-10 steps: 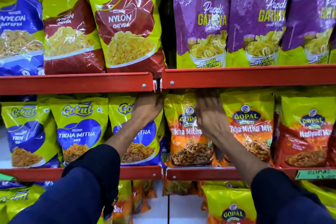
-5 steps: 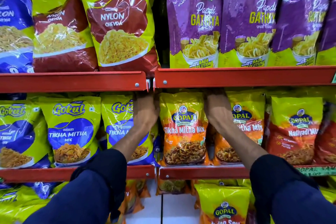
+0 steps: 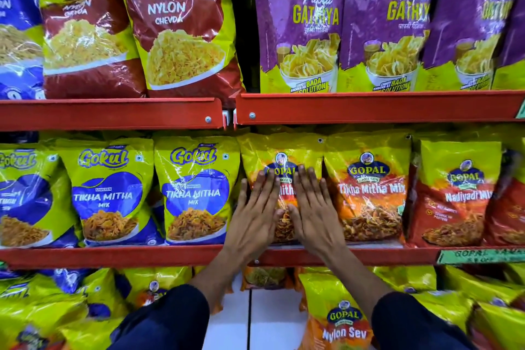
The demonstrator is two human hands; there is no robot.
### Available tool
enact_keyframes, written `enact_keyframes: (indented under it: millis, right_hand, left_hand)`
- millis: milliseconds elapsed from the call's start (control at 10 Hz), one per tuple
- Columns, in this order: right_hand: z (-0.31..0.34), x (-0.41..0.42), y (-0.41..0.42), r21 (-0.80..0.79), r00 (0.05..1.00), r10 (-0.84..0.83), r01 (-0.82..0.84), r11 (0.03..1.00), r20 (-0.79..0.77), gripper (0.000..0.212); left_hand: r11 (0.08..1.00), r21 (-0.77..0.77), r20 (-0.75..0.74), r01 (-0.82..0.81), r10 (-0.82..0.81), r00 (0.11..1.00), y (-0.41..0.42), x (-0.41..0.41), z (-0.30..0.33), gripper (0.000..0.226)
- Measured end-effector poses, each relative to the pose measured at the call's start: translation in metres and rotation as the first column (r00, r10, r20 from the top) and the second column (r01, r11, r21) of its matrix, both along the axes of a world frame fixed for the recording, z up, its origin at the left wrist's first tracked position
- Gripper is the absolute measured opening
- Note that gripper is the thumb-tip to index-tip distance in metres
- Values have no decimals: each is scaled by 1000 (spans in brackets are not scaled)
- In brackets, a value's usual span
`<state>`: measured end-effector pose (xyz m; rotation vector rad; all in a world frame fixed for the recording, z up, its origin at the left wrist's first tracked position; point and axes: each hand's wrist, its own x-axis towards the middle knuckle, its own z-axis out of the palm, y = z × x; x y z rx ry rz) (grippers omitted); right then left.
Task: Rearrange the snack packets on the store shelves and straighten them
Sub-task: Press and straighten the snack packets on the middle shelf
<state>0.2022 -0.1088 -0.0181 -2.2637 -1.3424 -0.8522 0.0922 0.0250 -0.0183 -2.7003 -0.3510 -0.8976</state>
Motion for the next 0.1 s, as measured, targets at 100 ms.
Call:
enact_keyframes:
  millis: [100]
  right_hand:
    - [5, -9, -6, 39, 1000, 26, -26, 999, 0, 66]
  left_hand:
    - [1000, 5, 55, 18, -19, 998, -7, -11, 8, 64]
